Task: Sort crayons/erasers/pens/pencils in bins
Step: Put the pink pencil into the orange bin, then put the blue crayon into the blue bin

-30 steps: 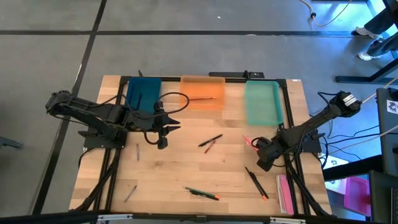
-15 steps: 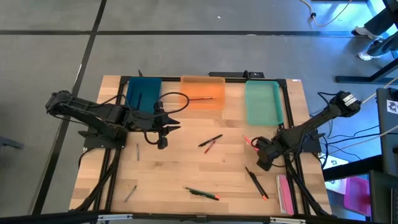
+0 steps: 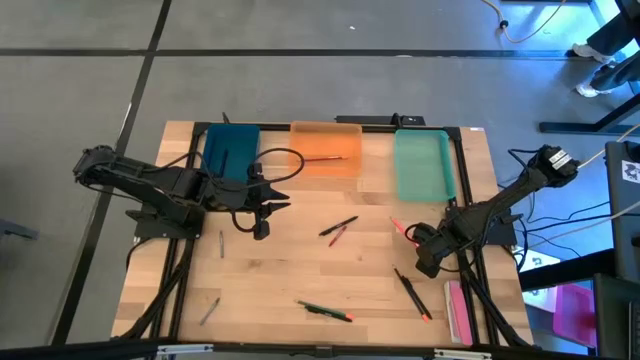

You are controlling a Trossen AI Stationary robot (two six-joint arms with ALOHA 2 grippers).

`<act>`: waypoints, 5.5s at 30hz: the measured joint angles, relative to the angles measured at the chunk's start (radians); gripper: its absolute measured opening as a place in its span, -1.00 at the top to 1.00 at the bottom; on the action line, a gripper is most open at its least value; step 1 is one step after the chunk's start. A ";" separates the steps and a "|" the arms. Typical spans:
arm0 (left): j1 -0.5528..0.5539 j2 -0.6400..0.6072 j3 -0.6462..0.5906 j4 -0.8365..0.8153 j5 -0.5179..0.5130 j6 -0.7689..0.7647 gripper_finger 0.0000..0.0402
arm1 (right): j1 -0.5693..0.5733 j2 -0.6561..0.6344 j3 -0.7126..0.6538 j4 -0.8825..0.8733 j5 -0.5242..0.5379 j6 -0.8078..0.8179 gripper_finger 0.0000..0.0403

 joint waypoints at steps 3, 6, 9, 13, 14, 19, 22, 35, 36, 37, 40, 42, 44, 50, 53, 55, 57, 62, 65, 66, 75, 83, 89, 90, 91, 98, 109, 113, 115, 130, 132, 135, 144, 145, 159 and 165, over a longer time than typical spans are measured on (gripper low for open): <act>0.000 0.000 0.000 0.000 0.000 0.000 0.68 | 0.000 0.038 0.000 0.016 0.001 -0.022 0.61; 0.000 0.000 0.000 0.001 0.000 0.000 0.68 | 0.000 0.083 0.004 0.034 -0.001 -0.040 0.61; 0.000 0.000 0.000 0.001 0.000 -0.002 0.68 | -0.001 0.121 0.009 0.037 -0.008 -0.041 0.61; 0.000 0.000 0.000 0.001 0.000 -0.004 0.68 | -0.001 0.125 0.009 0.034 -0.007 -0.015 0.61; 0.000 0.000 0.000 0.001 0.000 -0.004 0.68 | -0.001 0.121 0.007 0.034 -0.005 -0.014 0.61; 0.000 0.000 0.000 0.001 0.000 -0.005 0.68 | -0.001 0.120 0.006 0.034 -0.009 -0.020 0.63; 0.000 0.000 0.000 0.001 0.000 -0.005 0.68 | -0.001 0.120 0.006 0.035 -0.011 -0.020 0.72; 0.000 0.000 0.000 0.001 0.001 -0.005 0.68 | -0.015 0.126 0.037 0.025 -0.011 -0.018 0.78; 0.000 0.000 0.000 0.001 0.001 -0.005 0.68 | -0.020 0.130 0.047 0.022 -0.011 -0.017 0.78; 0.000 0.000 0.000 0.001 0.001 -0.005 0.68 | -0.028 0.131 0.058 0.034 -0.009 -0.018 0.79; 0.000 0.000 0.000 0.001 0.001 -0.005 0.68 | -0.055 0.126 0.103 0.042 -0.003 -0.021 0.79; 0.000 0.000 0.000 0.000 0.001 -0.005 0.68 | -0.075 0.128 0.127 0.019 -0.002 -0.024 0.79; 0.000 0.000 0.000 0.000 0.001 -0.005 0.68 | -0.099 0.127 0.163 0.029 -0.001 -0.033 0.79; 0.000 0.000 0.000 -0.001 0.001 -0.005 0.68 | -0.199 0.130 0.297 -0.075 0.062 -0.160 0.79; 0.000 0.000 0.000 -0.002 0.001 -0.005 0.68 | -0.274 0.130 0.385 -0.147 0.113 -0.285 0.79; 0.000 0.000 0.000 -0.003 0.001 -0.005 0.68 | -0.330 0.131 0.446 -0.172 0.136 -0.381 0.79; 0.000 0.000 0.000 -0.003 0.001 -0.004 0.68 | -0.389 0.143 0.499 -0.186 0.145 -0.481 0.79; 0.000 0.000 0.000 0.000 -0.012 0.024 0.68 | -0.550 0.223 0.638 -0.193 0.167 -0.746 0.78; 0.000 0.000 0.000 0.003 -0.085 0.040 0.68 | -0.651 0.302 0.733 -0.197 0.168 -0.919 0.78; 0.000 0.000 0.000 0.004 -0.114 0.040 0.68 | -0.682 0.333 0.769 -0.196 0.168 -0.971 0.78; 0.055 0.000 0.000 0.005 -0.283 0.050 0.68 | -0.931 0.622 1.099 -0.181 0.119 -1.421 0.78; 0.148 0.000 0.000 0.005 -0.361 0.048 0.68 | -1.077 0.853 1.250 -0.205 0.054 -1.597 0.78; 0.209 0.000 0.000 0.005 -0.362 0.048 0.68 | -1.122 0.946 1.270 -0.202 0.053 -1.649 0.78; 0.216 0.000 0.000 0.005 -0.362 0.048 0.68 | -1.127 0.956 1.270 -0.202 0.053 -1.650 0.78; 0.224 0.000 0.000 0.005 -0.361 0.048 0.68 | -1.132 0.968 1.270 -0.203 0.053 -1.650 0.78; 0.257 0.000 0.000 0.004 -0.354 0.047 0.68 | -1.144 1.030 1.270 -0.194 0.054 -1.651 0.78; 0.262 0.000 0.000 -0.003 -0.353 0.021 0.68 | -1.143 1.039 1.270 -0.161 0.054 -1.649 0.59; 0.261 0.000 0.000 -0.004 -0.347 0.018 0.68 | -1.143 1.039 1.270 -0.158 0.061 -1.643 0.50; 0.261 0.000 0.000 -0.004 -0.330 0.018 0.68 | -1.143 1.039 1.270 -0.156 0.077 -1.642 0.49; 0.247 0.000 0.000 -0.068 -0.231 0.010 0.68 | -1.127 0.714 1.270 -0.450 0.064 -1.376 0.48; 0.239 0.000 0.000 -0.087 -0.174 0.010 0.68 | -1.104 0.666 1.270 -0.517 0.065 -1.302 0.48; 0.229 0.000 0.000 -0.106 -0.100 0.010 0.68 | -1.056 0.596 1.262 -0.609 0.061 -1.203 0.48; 0.179 0.000 0.000 -0.109 -0.039 0.056 0.68 | -0.853 0.335 0.974 -0.652 0.024 -0.719 0.48; 0.173 0.000 0.000 -0.109 -0.035 0.067 0.68 | -0.828 0.308 0.931 -0.653 0.024 -0.650 0.48; 0.158 0.000 0.000 -0.098 0.241 0.127 0.68 | -0.545 0.185 0.458 -0.561 -0.049 -0.179 0.48; 0.158 0.000 0.000 -0.071 0.241 0.126 0.68 | -0.529 0.186 0.294 -0.387 -0.099 -0.177 0.48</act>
